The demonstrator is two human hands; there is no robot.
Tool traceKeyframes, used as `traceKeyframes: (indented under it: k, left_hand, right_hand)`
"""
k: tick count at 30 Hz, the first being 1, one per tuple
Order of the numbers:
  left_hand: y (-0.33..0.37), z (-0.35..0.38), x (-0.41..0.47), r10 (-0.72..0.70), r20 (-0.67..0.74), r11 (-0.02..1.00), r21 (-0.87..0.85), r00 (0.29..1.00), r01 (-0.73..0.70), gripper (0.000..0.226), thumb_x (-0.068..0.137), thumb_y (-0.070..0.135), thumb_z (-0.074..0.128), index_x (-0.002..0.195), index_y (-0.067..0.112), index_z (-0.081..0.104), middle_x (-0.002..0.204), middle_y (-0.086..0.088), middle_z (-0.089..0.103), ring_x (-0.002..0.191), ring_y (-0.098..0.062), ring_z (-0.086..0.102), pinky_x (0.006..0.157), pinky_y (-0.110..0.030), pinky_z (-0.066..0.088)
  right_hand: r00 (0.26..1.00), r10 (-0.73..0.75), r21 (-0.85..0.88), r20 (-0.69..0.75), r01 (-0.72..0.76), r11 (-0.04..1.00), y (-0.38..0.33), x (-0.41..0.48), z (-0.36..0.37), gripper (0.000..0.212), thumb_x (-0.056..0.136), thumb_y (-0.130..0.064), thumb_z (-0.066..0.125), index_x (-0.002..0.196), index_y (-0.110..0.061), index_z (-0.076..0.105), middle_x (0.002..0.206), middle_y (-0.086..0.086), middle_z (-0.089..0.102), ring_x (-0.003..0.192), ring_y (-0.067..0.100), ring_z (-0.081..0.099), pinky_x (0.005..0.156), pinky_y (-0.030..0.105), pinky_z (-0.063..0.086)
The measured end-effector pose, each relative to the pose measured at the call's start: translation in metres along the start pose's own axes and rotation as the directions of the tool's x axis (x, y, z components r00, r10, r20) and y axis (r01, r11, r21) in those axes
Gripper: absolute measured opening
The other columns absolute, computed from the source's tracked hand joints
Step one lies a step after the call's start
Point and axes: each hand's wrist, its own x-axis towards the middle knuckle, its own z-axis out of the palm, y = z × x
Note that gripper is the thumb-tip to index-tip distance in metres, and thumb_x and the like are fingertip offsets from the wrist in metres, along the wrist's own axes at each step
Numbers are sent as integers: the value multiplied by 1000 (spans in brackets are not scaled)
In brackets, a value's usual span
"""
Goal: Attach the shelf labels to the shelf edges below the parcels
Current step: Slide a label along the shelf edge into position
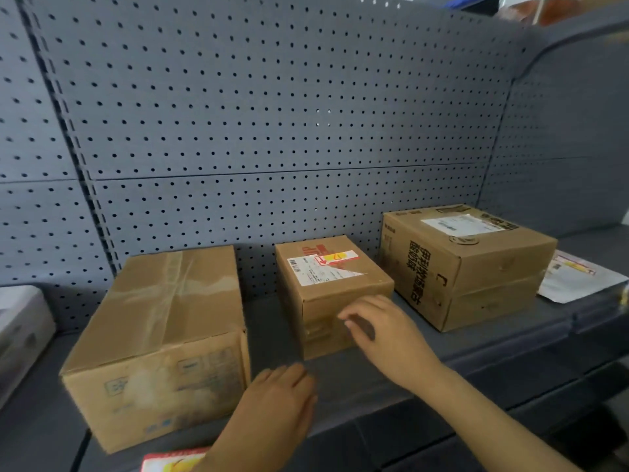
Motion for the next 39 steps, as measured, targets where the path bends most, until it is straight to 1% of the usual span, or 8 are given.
traceKeyframes:
  k: [5,12,15,18,27,32,34,39]
  left_hand:
    - [13,8,35,-118,42,992,55,992,115,19,74,36,44,68,25,59,67,6,57,54,-11,55,49,-23,38]
    - [26,8,42,-230,54,972,52,972,228,11,76,31,50,78,23,58,72,3,56,58,-15,54,49,-24,39]
    - [24,6,40,-233,51,971,62,971,230,9,76,30,51,79,22,55,72,2,56,58,-16,53,53,-24,34]
    - [21,6,39,-237,50,971,53,970,234,11,77,29,51,87,25,51,73,2,57,60,-16,54,54,-24,33]
    - [29,8,40,-286,89,958,31,954,284,16,78,27,49,84,22,63,76,4,57,62,-15,56,54,-24,37]
    - [32,4,39,-287,104,957,2,952,289,17,81,26,47,84,21,62,78,5,57,65,-14,55,54,-24,41]
    - [34,3,38,-288,112,957,-8,951,290,16,82,27,47,82,21,62,77,5,56,64,-14,54,54,-25,41]
    - [38,5,32,-269,142,959,-53,953,279,13,84,25,47,80,22,58,76,4,53,63,-15,53,54,-27,42]
  right_hand:
    - [1000,-19,2,16,19,1000,37,58,-14,21,93,-27,54,112,-22,61,112,-6,60,104,10,50,89,31,44]
    - [933,8,-52,361,12,999,62,114,7,60,93,-58,33,140,-21,36,142,2,45,129,22,37,107,40,30]
    - [936,-44,-57,350,69,996,62,110,5,61,93,-58,30,142,-21,34,147,-1,39,134,22,29,111,37,20]
    - [936,-127,66,330,111,992,64,95,-1,59,90,-61,34,138,-25,38,141,-8,42,131,15,30,109,36,28]
    - [937,-302,220,177,261,940,74,71,-9,17,85,-19,66,101,-24,66,107,-14,54,103,1,47,86,26,46]
    - [955,-284,99,-89,292,951,69,56,-13,18,85,-33,60,97,-28,72,82,-10,56,80,11,49,73,31,41]
    - [953,-286,102,-102,296,950,68,49,-17,22,86,-37,56,99,-29,71,84,-13,65,80,6,52,73,32,41]
    - [973,-231,327,17,213,921,65,27,-16,47,86,5,58,120,-27,61,119,-11,62,114,-2,50,94,19,44]
